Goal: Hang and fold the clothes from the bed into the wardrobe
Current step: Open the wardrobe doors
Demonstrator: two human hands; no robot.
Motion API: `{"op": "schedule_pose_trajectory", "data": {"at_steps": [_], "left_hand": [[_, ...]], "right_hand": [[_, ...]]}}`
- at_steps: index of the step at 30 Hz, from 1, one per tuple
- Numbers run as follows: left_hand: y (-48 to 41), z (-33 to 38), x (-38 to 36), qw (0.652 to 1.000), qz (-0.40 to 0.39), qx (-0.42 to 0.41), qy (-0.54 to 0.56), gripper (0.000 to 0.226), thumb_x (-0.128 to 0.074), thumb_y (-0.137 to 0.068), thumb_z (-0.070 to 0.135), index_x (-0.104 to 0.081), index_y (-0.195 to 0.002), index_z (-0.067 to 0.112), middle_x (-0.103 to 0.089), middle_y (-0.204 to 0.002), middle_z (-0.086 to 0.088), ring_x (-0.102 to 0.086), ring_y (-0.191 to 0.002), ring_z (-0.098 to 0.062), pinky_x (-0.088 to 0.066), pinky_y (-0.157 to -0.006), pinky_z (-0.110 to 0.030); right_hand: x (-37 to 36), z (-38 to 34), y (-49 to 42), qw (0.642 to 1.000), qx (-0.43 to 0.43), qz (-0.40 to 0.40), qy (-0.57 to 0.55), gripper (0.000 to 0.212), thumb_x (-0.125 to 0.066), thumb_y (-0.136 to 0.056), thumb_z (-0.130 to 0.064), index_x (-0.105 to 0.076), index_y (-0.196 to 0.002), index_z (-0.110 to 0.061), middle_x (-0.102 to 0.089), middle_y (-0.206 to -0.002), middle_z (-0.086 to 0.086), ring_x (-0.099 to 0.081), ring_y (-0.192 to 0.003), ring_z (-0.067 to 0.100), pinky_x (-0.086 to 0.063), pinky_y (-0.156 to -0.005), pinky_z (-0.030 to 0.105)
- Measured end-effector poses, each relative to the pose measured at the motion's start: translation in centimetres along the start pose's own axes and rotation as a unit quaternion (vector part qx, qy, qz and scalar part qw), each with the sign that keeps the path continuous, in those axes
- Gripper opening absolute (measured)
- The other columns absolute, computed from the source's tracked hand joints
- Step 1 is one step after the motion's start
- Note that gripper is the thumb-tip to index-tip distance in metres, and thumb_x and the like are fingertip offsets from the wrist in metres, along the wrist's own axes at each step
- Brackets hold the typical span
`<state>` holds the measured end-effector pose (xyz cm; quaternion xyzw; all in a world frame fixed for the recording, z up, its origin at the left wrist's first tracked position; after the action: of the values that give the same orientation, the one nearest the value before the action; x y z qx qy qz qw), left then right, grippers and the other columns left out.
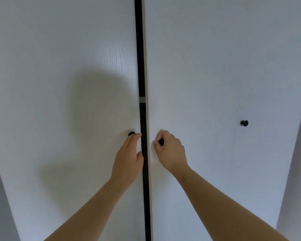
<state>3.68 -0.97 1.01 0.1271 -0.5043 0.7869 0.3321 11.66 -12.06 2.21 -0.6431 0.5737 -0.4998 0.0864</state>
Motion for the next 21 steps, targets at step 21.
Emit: {"op": "schedule_pose_trajectory", "data": {"at_steps": [21], "left_hand": [[11.5,23.4,-8.4,0.963,-0.105,0.005,0.248,0.050,-0.046,-0.087,-0.002,-0.054,-0.090,0.047,-0.064,-0.092,0.016,-0.062,-0.086,0.002,-0.043,-0.066,-0.006]], "right_hand": [[26.2,10.8,16.4,0.974,-0.150,0.098,-0.141,0.018,-0.031,-0.096,-0.017,-0.045,-0.095,-0.027,-0.047,-0.064,-0.013,-0.044,-0.053,0.002,-0.037,-0.048,0.007]]}}
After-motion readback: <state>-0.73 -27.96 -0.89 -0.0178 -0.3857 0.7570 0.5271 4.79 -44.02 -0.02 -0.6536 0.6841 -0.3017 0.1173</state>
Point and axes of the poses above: each hand's wrist, its own y-axis away from the middle knuckle, its own x-axis out of the back of the hand, z = x × y, the point moved 4 cm from there along -y, towards the middle knuckle
